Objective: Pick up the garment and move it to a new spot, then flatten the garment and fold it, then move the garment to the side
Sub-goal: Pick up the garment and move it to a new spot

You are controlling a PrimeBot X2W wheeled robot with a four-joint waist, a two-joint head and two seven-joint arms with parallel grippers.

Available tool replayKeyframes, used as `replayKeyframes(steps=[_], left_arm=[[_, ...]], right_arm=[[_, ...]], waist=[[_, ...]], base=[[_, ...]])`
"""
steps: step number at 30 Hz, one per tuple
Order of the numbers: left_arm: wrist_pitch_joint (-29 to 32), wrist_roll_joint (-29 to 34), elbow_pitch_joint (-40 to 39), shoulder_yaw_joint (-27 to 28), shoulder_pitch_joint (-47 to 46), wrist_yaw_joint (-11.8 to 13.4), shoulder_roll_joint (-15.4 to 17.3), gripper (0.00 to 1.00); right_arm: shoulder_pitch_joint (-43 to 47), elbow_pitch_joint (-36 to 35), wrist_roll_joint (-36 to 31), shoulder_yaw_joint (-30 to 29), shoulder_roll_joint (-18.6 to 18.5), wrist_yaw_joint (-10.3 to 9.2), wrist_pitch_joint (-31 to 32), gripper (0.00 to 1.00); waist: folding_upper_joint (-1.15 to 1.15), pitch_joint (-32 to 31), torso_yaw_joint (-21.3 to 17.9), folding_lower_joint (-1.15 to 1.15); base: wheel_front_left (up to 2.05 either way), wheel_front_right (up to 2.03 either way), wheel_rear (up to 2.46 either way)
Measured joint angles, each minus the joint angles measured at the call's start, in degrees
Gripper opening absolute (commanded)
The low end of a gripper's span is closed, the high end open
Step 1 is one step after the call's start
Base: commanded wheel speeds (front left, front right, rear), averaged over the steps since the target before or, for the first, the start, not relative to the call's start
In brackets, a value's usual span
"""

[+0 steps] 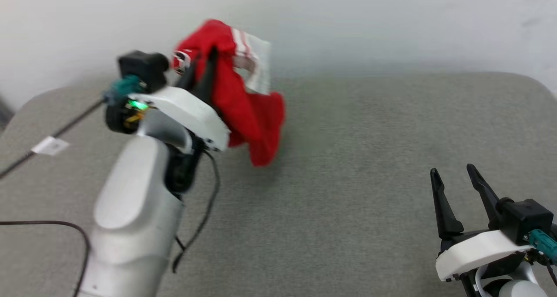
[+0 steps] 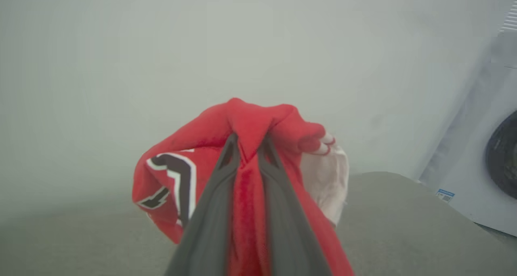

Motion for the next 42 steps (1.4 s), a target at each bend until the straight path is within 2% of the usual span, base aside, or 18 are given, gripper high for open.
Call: replayKeyframes(steps=[6, 14, 16, 17, 18, 24, 28, 34, 39, 42], left_arm=[[-0.7, -0.5, -3.2, -5.2, 7.7, 0.0, -5.0, 0.0], [-1.3, -0.5, 1.1, -11.7, 19.5, 0.7, -6.3, 0.0], [-1.4, 0.1, 2.5, -13.0, 21.1, 0.9, -6.4, 0.38], [-1.4, 0.0, 3.1, -13.5, 21.4, 0.9, -6.5, 0.53], [-1.5, -0.3, 3.7, -13.7, 21.7, 0.9, -6.6, 1.0], [-5.1, -0.9, 3.1, -15.3, 21.4, 0.5, -6.9, 1.0], [-10.4, 0.8, -1.0, -15.0, 19.7, 2.0, -6.9, 1.0], [-13.1, 3.1, -7.1, -11.5, 20.0, 6.5, -4.3, 1.0], [-13.7, 4.2, -11.7, -7.0, 23.7, 10.7, -1.0, 1.0], [-13.8, 4.4, -13.4, -4.9, 26.7, 12.4, 1.0, 1.0]], right_arm=[[0.3, -0.5, 0.6, 0.5, 0.0, 0.0, 0.1, 1.0], [-1.1, 0.5, 1.5, 1.3, 0.0, 0.0, -1.2, 1.0], [-1.3, 1.0, 1.7, 1.3, 0.0, 0.0, -1.4, 1.0], [-1.4, 1.3, 1.8, 1.4, 0.0, 0.0, -1.5, 1.0], [-1.7, 1.7, 1.9, 1.6, 0.0, 0.0, -1.6, 1.0], [-2.0, 2.9, 1.9, 1.7, 0.0, 0.0, -1.9, 1.0], [-1.8, 3.4, 1.9, 1.1, 0.0, 0.0, -1.9, 1.0], [-0.3, 3.4, 1.5, 0.2, 0.0, 0.0, -1.6, 1.0], [1.5, 3.2, 1.6, -0.7, 0.0, 0.0, -1.1, 1.0], [2.5, 3.2, 2.0, -0.9, 0.0, 0.0, -0.6, 1.0]], waist=[[0.0, 1.3, -4.3, 0.0], [0.0, 5.6, -6.4, 0.01], [0.0, 5.8, -6.0, 0.01], [0.0, 5.8, -5.7, 0.01], [0.0, 5.7, -5.4, 0.01], [0.0, 3.8, -3.7, 0.01], [0.0, 2.0, -2.3, 0.01], [0.0, -0.4, -0.3, 0.01], [0.0, -2.1, 0.8, 0.01], [0.0, -2.8, 1.1, 0.01]], base=[[0.0, 0.0, 0.0], [0.0, 0.0, 0.0], [0.0, 0.0, 0.0], [0.0, 0.0, 0.0], [0.0, 0.0, 0.0], [0.0, 0.0, 0.0], [0.0, 0.0, 0.0], [0.0, 0.0, 0.0], [0.0, 0.0, 0.0], [0.0, 0.0, 0.0]])
